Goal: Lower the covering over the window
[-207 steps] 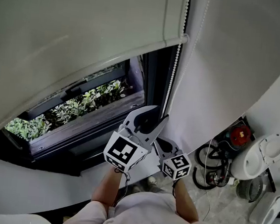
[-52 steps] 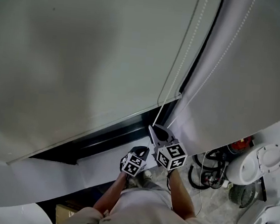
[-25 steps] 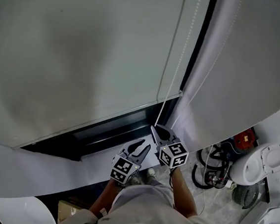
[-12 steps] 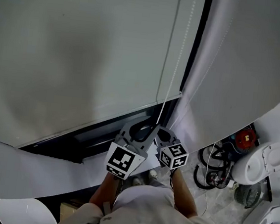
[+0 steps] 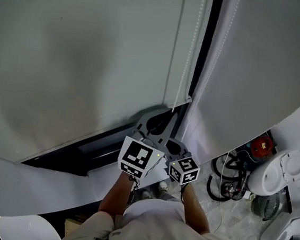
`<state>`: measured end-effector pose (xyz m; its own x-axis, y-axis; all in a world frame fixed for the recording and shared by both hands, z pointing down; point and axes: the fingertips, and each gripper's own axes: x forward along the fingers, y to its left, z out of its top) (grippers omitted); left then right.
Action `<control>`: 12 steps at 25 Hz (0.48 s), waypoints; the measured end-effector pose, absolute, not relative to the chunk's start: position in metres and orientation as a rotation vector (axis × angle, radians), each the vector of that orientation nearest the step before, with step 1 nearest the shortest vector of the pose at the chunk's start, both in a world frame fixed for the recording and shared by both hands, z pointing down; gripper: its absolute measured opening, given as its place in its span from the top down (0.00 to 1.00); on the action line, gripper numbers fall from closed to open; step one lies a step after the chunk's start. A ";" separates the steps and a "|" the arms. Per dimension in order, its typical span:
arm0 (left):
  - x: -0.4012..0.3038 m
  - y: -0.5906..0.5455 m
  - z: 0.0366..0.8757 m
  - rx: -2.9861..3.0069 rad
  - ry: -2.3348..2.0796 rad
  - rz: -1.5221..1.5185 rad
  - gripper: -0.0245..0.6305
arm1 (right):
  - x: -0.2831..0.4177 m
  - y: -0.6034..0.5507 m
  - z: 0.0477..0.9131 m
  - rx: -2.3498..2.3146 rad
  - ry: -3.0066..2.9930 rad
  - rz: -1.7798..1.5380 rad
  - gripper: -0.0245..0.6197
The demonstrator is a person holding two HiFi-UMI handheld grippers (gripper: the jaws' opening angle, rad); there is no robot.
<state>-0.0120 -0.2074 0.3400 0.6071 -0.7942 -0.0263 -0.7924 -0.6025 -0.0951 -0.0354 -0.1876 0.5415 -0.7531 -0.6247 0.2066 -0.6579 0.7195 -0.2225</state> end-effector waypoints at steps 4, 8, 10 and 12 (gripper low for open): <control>-0.011 -0.207 0.345 -2.746 1.347 0.012 0.94 | -0.034 -0.188 0.543 1.050 -2.794 0.427 0.95; -0.016 -0.209 0.360 -2.747 1.376 -0.032 0.94 | -0.035 -0.187 0.557 1.028 -2.757 0.442 0.95; -0.017 -0.210 0.368 -2.748 1.393 -0.044 0.94 | -0.035 -0.187 0.565 1.018 -2.746 0.456 0.95; -0.019 -0.211 0.374 -2.750 1.411 -0.050 0.94 | -0.036 -0.187 0.572 1.006 -2.735 0.462 0.95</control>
